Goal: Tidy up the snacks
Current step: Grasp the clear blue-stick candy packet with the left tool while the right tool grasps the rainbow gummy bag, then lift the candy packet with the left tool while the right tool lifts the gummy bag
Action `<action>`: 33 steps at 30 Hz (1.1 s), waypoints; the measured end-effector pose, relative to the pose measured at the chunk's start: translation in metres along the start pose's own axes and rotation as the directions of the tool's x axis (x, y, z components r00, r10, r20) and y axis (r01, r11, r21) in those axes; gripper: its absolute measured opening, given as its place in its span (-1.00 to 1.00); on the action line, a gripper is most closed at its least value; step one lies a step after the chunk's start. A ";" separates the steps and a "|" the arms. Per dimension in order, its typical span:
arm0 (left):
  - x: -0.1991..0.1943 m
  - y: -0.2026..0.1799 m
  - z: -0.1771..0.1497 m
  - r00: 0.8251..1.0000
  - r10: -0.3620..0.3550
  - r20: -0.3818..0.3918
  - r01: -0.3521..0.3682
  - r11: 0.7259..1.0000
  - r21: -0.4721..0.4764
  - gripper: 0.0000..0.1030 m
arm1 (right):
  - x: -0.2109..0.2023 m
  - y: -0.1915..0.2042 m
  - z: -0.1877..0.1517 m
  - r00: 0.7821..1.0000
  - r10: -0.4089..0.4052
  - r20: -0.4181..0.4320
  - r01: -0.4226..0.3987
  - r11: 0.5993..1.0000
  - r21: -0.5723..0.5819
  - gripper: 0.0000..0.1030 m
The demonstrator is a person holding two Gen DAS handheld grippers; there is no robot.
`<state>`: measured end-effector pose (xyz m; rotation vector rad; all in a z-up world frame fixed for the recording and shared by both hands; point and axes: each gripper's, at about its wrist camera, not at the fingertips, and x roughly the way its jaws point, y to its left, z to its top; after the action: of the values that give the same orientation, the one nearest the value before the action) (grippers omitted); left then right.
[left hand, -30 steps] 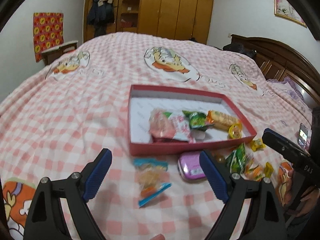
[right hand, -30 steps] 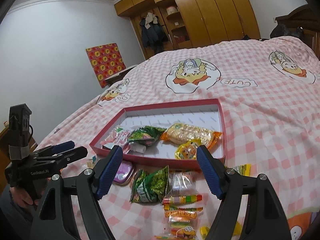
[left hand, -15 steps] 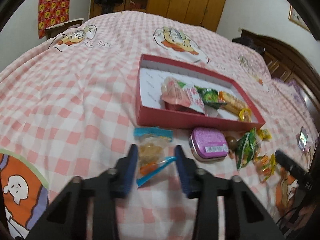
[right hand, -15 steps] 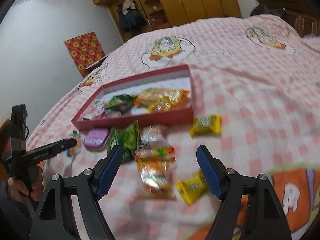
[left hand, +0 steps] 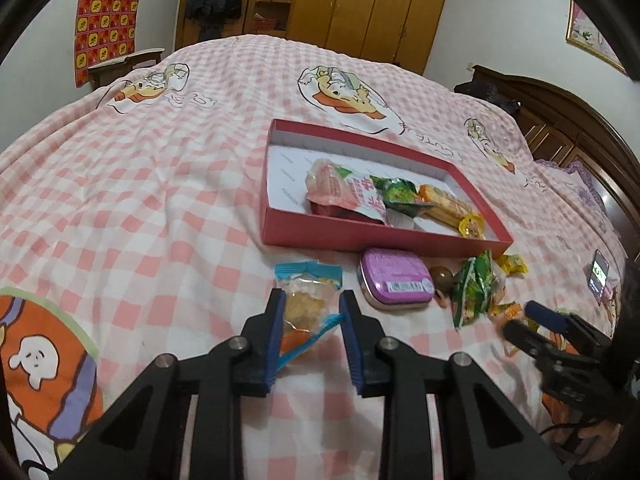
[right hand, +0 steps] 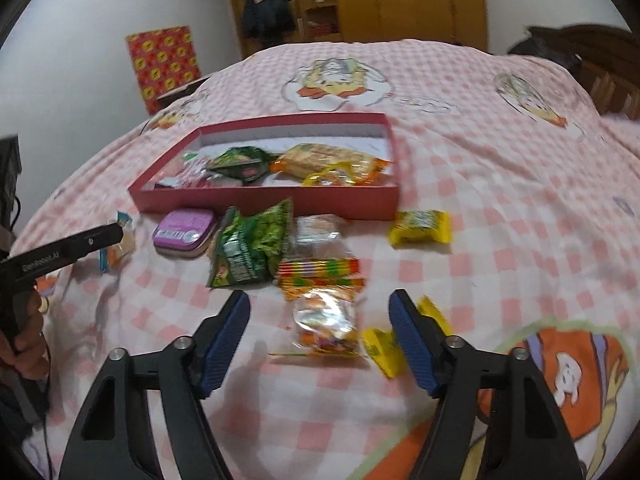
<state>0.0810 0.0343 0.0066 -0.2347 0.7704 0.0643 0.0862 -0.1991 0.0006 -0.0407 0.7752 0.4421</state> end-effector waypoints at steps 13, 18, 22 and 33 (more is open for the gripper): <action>0.002 -0.012 -0.012 1.000 0.023 0.019 -0.024 0.998 0.050 -0.45 | 0.019 -0.007 -0.007 0.999 -0.018 -0.041 0.020 0.999 0.032 -0.27; 0.003 -0.012 -0.013 1.000 0.012 0.013 -0.012 0.998 0.054 -0.43 | 0.019 -0.006 -0.006 0.999 -0.013 -0.033 0.015 0.999 0.037 -0.27; 0.004 -0.013 -0.013 1.000 0.021 0.023 -0.023 0.998 0.058 -0.43 | 0.014 -0.006 -0.006 1.000 -0.005 -0.006 0.005 0.999 0.038 -0.28; -0.003 -0.015 -0.017 0.998 0.012 0.055 -0.016 0.997 0.075 -0.44 | -0.019 0.016 -0.005 0.981 0.046 0.188 -0.033 0.997 -0.073 -0.28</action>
<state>0.0695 0.0158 -0.0005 -0.1554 0.7191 0.0542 0.0642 -0.1930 0.0119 -0.0475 0.5737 0.5034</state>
